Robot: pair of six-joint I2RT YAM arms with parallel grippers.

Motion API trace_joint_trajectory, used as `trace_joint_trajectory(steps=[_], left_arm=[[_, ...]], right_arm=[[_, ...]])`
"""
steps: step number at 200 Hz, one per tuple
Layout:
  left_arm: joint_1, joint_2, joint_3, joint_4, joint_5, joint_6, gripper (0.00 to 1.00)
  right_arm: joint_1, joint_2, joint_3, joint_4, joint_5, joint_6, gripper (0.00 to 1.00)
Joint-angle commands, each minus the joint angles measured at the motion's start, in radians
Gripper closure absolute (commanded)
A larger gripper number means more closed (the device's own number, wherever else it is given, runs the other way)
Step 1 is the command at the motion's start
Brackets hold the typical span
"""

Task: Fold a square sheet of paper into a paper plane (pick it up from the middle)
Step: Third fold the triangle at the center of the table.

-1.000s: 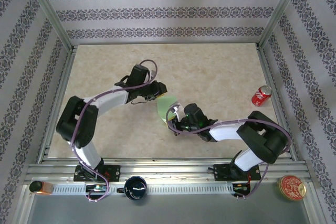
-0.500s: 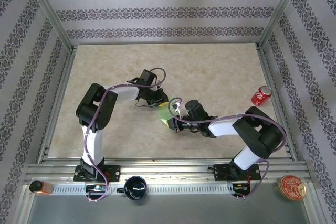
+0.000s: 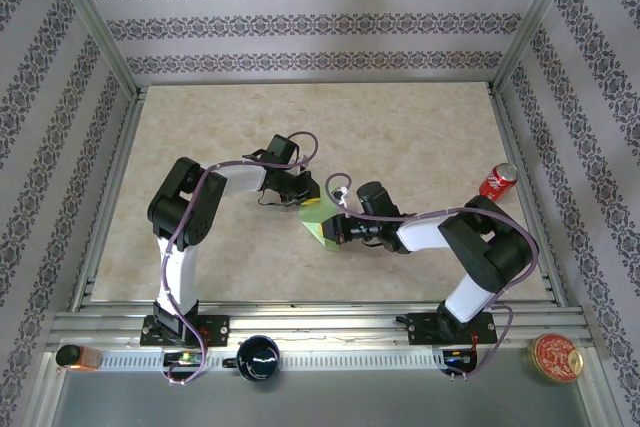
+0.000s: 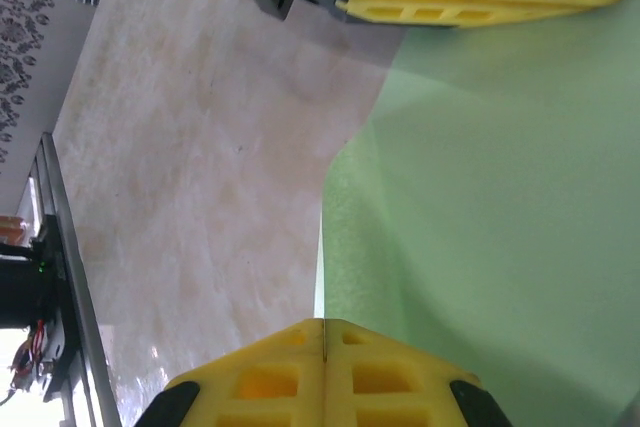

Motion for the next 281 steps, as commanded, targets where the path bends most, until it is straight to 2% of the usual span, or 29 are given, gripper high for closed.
trace_joint_trajectory(steps=[1, 53, 95, 129, 281], left_arm=[[0.007, 0.040, -0.004, -0.068, -0.022, 0.042, 0.86], [0.006, 0.032, -0.002, -0.082, -0.031, 0.048, 0.86], [0.006, 0.029, 0.005, -0.110, -0.051, 0.058, 0.86], [0.005, 0.024, 0.008, -0.121, -0.061, 0.064, 0.87], [0.005, 0.017, 0.003, -0.103, -0.057, 0.046, 0.86]], right_arm=[[-0.024, 0.024, 0.028, -0.017, -0.038, 0.011, 1.00], [-0.059, 0.050, 0.085, -0.154, -0.012, -0.069, 1.00], [-0.069, 0.054, 0.114, -0.199, -0.009, -0.092, 1.00], [-0.076, 0.066, 0.177, -0.353, -0.001, -0.151, 1.00], [-0.081, 0.077, 0.227, -0.427, 0.042, -0.169, 1.00]])
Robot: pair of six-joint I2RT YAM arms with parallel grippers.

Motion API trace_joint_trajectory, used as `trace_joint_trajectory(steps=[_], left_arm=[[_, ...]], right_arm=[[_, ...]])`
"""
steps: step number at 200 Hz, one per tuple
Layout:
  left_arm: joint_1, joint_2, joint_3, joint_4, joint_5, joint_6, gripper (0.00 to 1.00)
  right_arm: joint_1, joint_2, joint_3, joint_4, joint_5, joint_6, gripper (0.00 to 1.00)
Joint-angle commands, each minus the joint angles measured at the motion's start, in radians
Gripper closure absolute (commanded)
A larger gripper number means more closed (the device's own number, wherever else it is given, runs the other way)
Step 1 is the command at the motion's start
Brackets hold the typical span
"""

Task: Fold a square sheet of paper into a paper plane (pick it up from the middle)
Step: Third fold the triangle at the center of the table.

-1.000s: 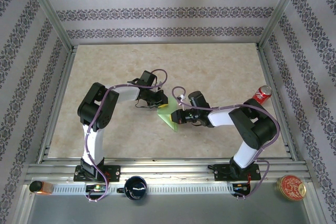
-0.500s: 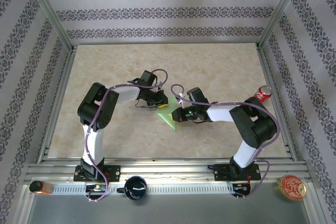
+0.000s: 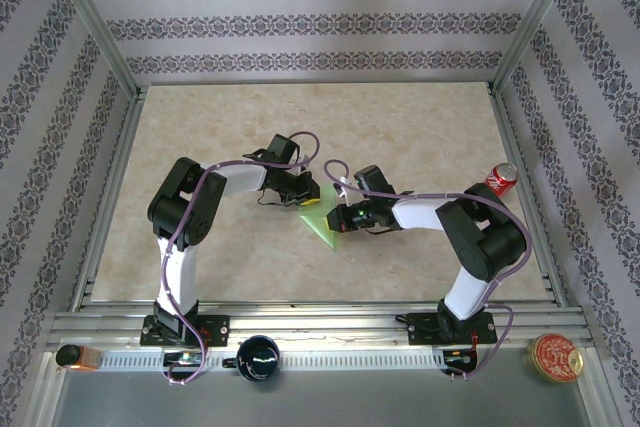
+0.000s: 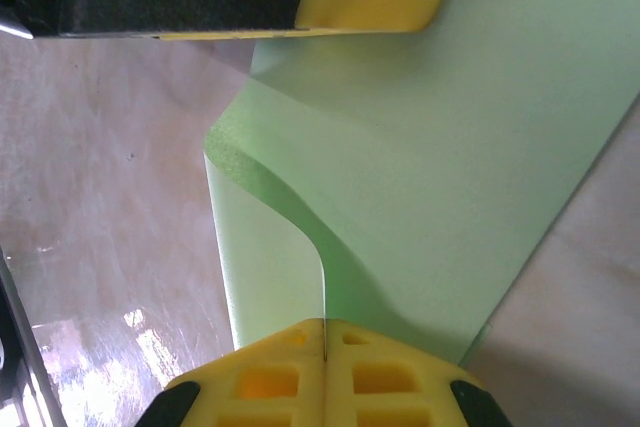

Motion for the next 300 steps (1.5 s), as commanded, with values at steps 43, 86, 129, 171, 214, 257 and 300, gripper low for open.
trace_joint_trajectory(steps=[43, 86, 129, 171, 214, 257, 300], left_arm=[[0.005, 0.017, -0.003, -0.082, -0.048, 0.010, 0.86], [0.006, 0.015, -0.003, -0.086, -0.048, 0.012, 0.86], [0.005, 0.014, -0.006, -0.079, -0.046, 0.007, 0.86], [0.005, 0.015, -0.009, -0.078, -0.043, 0.009, 0.86], [0.006, 0.015, -0.012, -0.076, -0.042, 0.006, 0.86], [0.005, 0.014, -0.009, -0.076, -0.040, 0.005, 0.86], [0.006, 0.014, -0.007, -0.076, -0.040, 0.004, 0.86]], right_arm=[[-0.009, 0.027, 0.055, -0.077, 0.042, -0.042, 1.00], [-0.008, 0.024, 0.069, -0.111, 0.050, -0.060, 1.00], [-0.008, 0.027, 0.071, -0.116, 0.046, -0.062, 1.00], [-0.008, 0.030, 0.073, -0.105, 0.039, -0.055, 1.00], [-0.009, 0.032, 0.087, -0.114, 0.035, -0.062, 1.00], [-0.009, 0.043, 0.091, -0.125, 0.037, -0.067, 1.00], [-0.009, 0.037, 0.086, -0.135, 0.042, -0.068, 1.00]])
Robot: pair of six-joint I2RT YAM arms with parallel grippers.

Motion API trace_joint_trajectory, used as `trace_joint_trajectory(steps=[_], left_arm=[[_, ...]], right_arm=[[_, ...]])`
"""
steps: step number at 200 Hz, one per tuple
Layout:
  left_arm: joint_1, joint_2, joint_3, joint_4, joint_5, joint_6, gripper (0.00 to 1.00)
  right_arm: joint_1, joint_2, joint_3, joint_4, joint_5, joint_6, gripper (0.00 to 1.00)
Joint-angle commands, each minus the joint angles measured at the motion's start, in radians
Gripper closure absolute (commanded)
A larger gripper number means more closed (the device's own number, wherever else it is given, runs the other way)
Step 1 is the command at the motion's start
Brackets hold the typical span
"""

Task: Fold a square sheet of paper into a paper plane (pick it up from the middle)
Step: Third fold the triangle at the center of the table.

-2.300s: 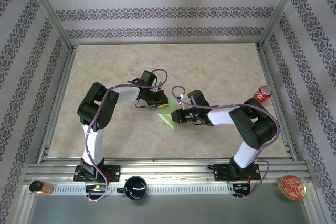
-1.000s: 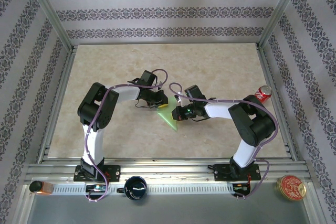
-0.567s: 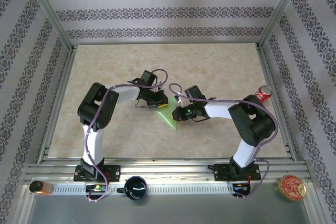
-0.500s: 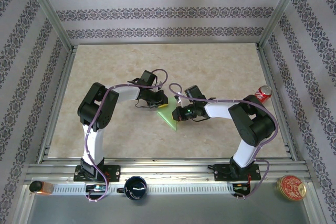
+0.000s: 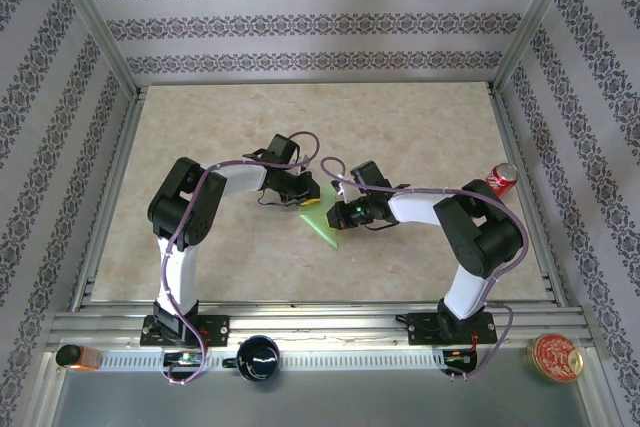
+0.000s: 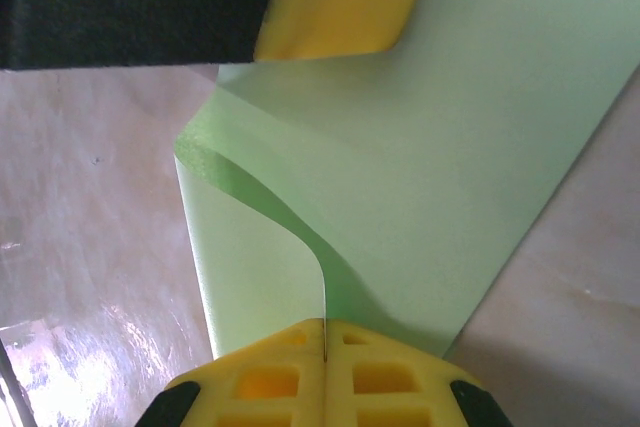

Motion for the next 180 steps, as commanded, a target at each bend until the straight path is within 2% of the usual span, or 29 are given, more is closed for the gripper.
trace_joint_trajectory(steps=[1, 152, 180], left_arm=[[0.006, 0.014, -0.007, -0.076, -0.040, 0.004, 0.86], [0.006, 0.005, -0.011, -0.071, -0.040, 0.001, 0.86], [0.006, -0.014, -0.001, -0.065, -0.033, 0.001, 0.83]], right_arm=[[-0.009, 0.008, 0.012, -0.022, 0.008, -0.020, 1.00], [-0.009, 0.034, -0.009, -0.015, 0.038, -0.016, 1.00], [-0.008, 0.038, -0.012, -0.008, 0.033, -0.009, 1.00]])
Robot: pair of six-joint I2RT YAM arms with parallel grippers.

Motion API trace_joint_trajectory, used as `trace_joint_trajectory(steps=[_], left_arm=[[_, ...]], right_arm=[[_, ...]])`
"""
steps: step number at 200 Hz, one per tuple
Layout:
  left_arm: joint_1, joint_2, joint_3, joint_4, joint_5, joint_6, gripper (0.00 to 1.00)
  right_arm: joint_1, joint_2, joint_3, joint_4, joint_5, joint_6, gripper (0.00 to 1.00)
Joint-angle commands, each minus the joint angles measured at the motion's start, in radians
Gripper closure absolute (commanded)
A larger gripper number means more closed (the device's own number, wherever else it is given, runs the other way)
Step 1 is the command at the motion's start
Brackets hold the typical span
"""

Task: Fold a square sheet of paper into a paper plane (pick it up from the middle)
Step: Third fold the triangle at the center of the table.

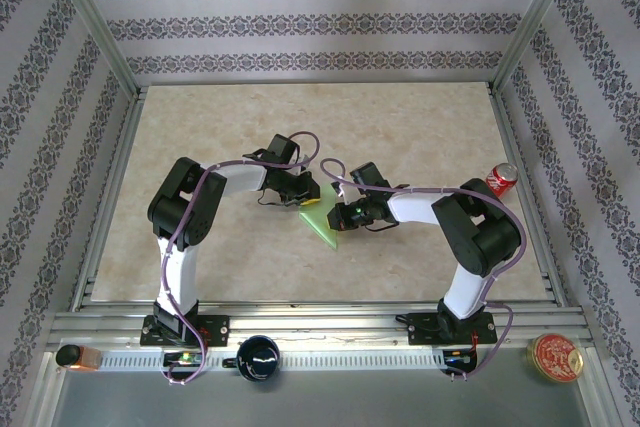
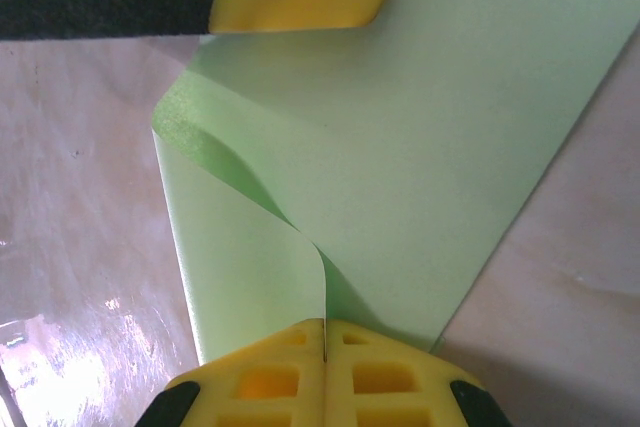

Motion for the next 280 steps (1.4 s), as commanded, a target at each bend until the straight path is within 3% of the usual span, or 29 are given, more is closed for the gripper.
trace_joint_trajectory(steps=[1, 38, 95, 123, 144, 175, 207, 241, 280], left_arm=[[0.005, -0.015, -0.001, -0.066, -0.035, 0.002, 0.83], [0.007, -0.067, 0.025, -0.055, -0.047, -0.019, 0.73], [0.015, -0.202, -0.029, -0.087, -0.154, -0.059, 0.69], [0.015, -0.286, -0.140, 0.001, -0.149, -0.126, 0.79], [0.015, -0.338, -0.237, 0.121, -0.114, -0.201, 1.00], [-0.010, -0.387, -0.367, 0.319, -0.090, -0.339, 1.00], [-0.098, -0.444, -0.484, 0.510, -0.185, -0.503, 1.00], [-0.171, -0.397, -0.516, 0.601, -0.215, -0.564, 1.00], [-0.175, -0.372, -0.556, 0.632, -0.234, -0.603, 1.00]], right_arm=[[-0.008, 0.025, -0.012, 0.001, 0.026, -0.008, 1.00], [-0.006, 0.028, -0.014, 0.018, 0.015, 0.001, 1.00], [-0.005, 0.031, -0.020, 0.027, 0.017, 0.008, 1.00], [-0.004, 0.031, -0.022, 0.033, 0.016, 0.017, 1.00], [-0.003, 0.028, -0.027, 0.038, 0.022, 0.024, 1.00], [-0.003, 0.025, -0.030, 0.039, 0.024, 0.026, 1.00], [-0.003, 0.022, -0.035, 0.040, 0.041, 0.025, 1.00], [-0.003, 0.021, -0.035, 0.041, 0.041, 0.030, 1.00], [-0.002, 0.014, -0.037, 0.041, 0.043, 0.038, 1.00]])
